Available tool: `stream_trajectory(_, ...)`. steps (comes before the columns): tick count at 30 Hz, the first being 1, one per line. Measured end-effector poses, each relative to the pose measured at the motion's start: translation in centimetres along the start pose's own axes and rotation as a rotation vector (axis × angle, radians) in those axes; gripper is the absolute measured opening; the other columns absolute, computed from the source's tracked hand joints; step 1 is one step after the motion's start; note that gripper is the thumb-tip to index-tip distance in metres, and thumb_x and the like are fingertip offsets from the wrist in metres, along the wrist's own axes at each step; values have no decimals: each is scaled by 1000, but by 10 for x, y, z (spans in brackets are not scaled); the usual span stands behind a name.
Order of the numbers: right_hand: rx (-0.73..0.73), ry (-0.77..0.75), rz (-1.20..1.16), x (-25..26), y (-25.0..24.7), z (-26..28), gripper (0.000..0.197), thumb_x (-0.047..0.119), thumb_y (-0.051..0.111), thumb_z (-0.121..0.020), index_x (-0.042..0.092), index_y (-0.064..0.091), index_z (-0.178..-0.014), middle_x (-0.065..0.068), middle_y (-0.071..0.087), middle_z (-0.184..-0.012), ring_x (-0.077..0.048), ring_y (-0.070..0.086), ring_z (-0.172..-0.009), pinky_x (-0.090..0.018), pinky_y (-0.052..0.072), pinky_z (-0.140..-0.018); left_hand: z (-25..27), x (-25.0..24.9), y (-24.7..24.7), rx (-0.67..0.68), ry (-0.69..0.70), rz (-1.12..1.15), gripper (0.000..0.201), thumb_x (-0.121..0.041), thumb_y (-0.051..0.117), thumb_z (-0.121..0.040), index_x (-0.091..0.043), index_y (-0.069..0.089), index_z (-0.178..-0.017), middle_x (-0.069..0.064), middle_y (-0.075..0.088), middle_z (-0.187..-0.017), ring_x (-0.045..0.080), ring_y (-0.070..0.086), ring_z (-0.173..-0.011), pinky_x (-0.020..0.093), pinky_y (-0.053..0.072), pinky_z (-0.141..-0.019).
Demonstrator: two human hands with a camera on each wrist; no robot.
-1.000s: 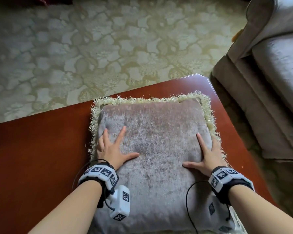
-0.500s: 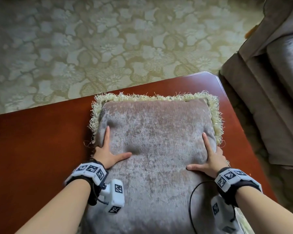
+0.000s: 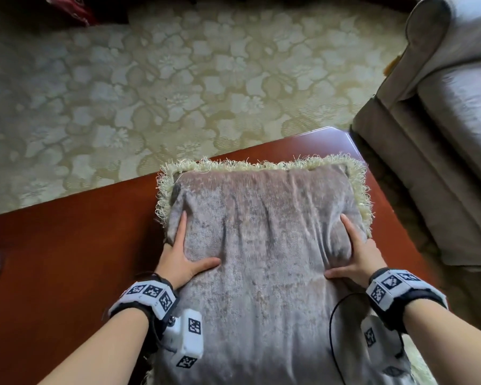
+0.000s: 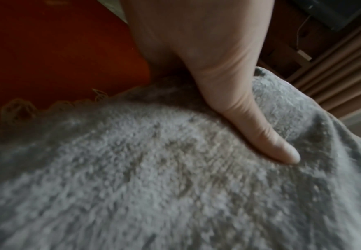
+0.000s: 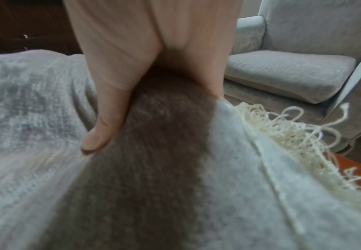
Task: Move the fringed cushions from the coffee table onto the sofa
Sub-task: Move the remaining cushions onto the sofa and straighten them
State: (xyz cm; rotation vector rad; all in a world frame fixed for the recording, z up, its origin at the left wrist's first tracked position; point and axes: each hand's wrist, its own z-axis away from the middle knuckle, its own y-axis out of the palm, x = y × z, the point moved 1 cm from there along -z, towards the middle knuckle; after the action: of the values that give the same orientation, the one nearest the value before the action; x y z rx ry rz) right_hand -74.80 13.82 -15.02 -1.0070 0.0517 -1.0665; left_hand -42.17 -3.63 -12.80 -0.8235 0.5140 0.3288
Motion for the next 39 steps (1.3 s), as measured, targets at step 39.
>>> stream_trajectory(39, -1123, 1213, -639, -445, 4, 711, 128, 15, 87, -56, 40, -3, -143, -25, 42, -139, -39, 50, -118, -40, 45, -95, 480, -408, 523, 906, 1448, -503, 129, -85, 62, -31, -54, -6, -137, 12, 42, -139, 27, 46, -121, 30, 39, -98)
